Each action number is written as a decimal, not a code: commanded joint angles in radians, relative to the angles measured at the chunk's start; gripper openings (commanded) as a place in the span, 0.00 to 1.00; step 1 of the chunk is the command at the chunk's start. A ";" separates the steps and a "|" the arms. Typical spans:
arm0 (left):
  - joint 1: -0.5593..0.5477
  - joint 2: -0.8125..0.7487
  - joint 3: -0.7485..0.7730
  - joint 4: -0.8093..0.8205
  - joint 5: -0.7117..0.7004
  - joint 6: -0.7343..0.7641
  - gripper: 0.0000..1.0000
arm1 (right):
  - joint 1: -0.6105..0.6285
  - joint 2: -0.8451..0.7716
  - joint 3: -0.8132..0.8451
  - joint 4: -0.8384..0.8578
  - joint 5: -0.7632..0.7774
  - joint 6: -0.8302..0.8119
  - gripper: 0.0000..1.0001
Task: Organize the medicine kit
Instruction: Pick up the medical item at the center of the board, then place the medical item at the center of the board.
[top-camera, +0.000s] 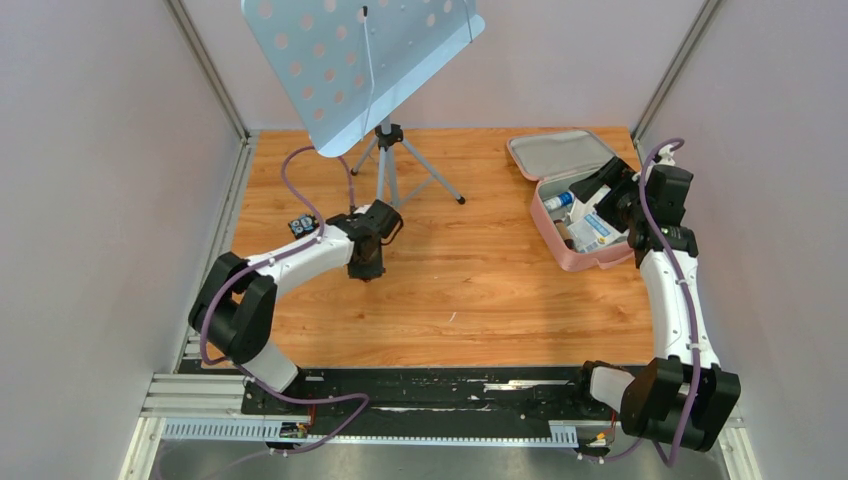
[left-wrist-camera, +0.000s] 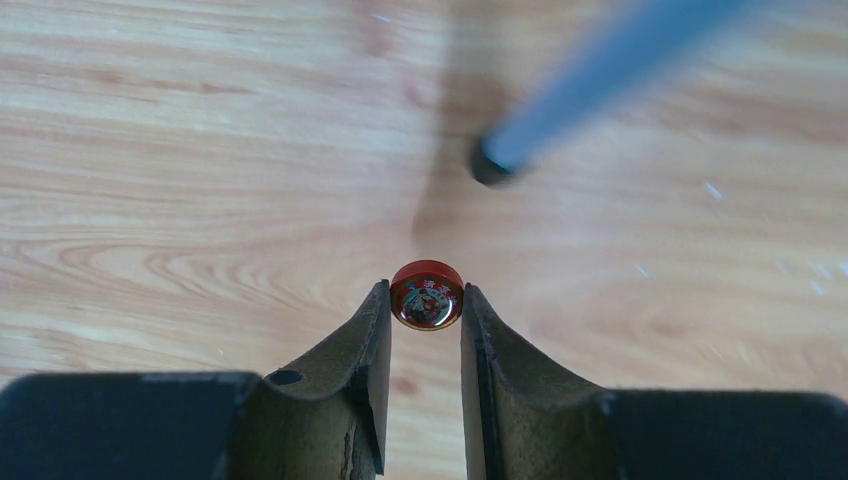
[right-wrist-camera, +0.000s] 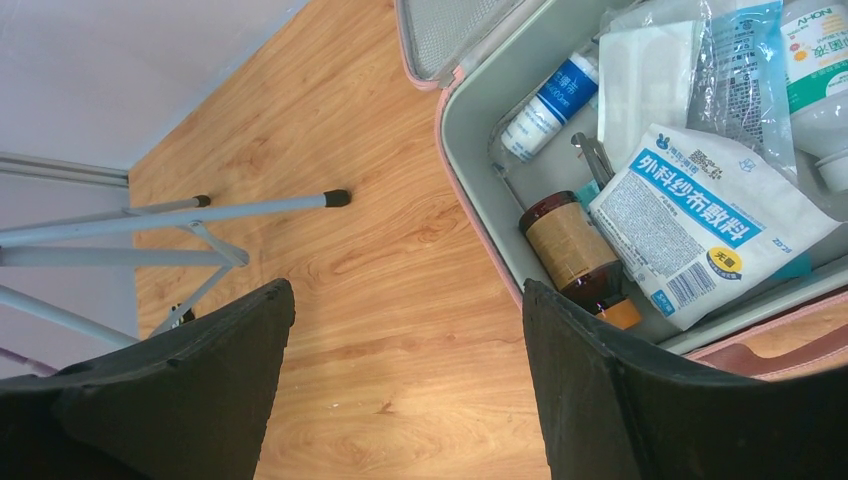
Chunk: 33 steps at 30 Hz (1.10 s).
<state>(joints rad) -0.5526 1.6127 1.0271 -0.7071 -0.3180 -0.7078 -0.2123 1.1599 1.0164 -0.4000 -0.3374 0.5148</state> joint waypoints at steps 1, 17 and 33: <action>-0.148 -0.034 0.089 -0.041 -0.037 -0.007 0.24 | 0.005 -0.037 0.009 0.011 0.014 -0.006 0.82; -0.397 0.429 0.510 0.043 0.152 0.094 0.23 | 0.031 -0.206 -0.186 -0.126 0.013 -0.036 0.82; -0.399 0.361 0.544 0.004 0.169 0.129 0.75 | 0.128 -0.240 -0.297 -0.156 0.048 -0.033 0.82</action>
<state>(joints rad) -0.9493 2.0754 1.5459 -0.6788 -0.1322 -0.5926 -0.1116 0.9405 0.7311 -0.5690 -0.3191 0.4873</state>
